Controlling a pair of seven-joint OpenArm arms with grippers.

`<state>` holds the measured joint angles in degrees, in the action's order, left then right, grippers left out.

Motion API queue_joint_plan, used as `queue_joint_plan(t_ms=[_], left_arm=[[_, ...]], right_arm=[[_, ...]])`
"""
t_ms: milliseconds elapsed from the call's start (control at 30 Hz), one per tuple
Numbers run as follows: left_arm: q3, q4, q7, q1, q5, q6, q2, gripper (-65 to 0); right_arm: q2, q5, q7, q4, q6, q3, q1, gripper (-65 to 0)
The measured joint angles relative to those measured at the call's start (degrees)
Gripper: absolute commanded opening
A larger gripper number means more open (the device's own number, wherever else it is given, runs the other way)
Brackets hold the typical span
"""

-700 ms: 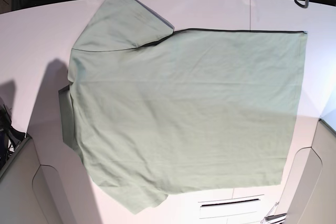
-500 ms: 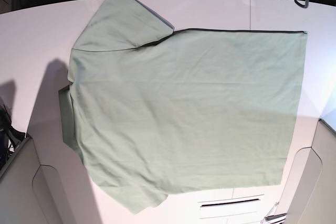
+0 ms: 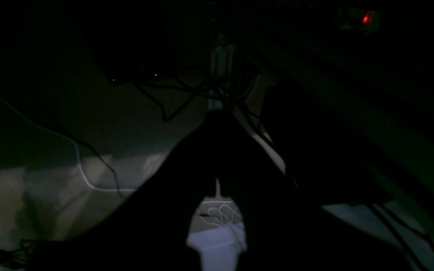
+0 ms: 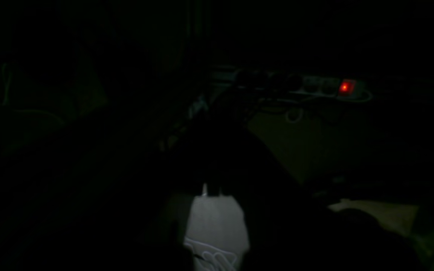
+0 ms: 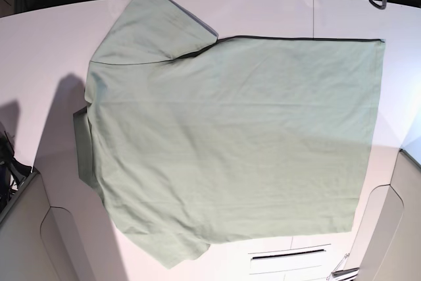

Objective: Fold the T-shirt properly

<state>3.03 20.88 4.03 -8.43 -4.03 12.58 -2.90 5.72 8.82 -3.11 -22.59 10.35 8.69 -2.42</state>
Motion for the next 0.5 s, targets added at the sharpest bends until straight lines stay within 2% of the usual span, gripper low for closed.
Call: queue_joint_plan(t_ms=[200,400,433,500], left_arm=[[0.0,9.1,0.7,-8.4,-2.7,0.0,-3.0,-65.0],[0.0,21.8,3.2,-18.2,-6.5,0.5,-6.7,-65.0],[0.0,24.3,4.5,-20.2,-7.8,1.4,-7.5,-65.0],[0.0,29.6,7.9,-24.8,-12.2,5.7,-9.7,-65.0]], right_arm=[[5.1,0.1,-0.1,-7.4,0.0,0.0,-5.1,-65.0],[12.0,0.5,-0.5,-19.4,0.2,0.0,-14.5,-65.0],[13.2,1.3,-1.6,-21.8,-0.1,0.0,-16.5,-65.0],[15.6,3.9,-4.5,-27.5,-0.2,0.0,-21.0,-65.0]])
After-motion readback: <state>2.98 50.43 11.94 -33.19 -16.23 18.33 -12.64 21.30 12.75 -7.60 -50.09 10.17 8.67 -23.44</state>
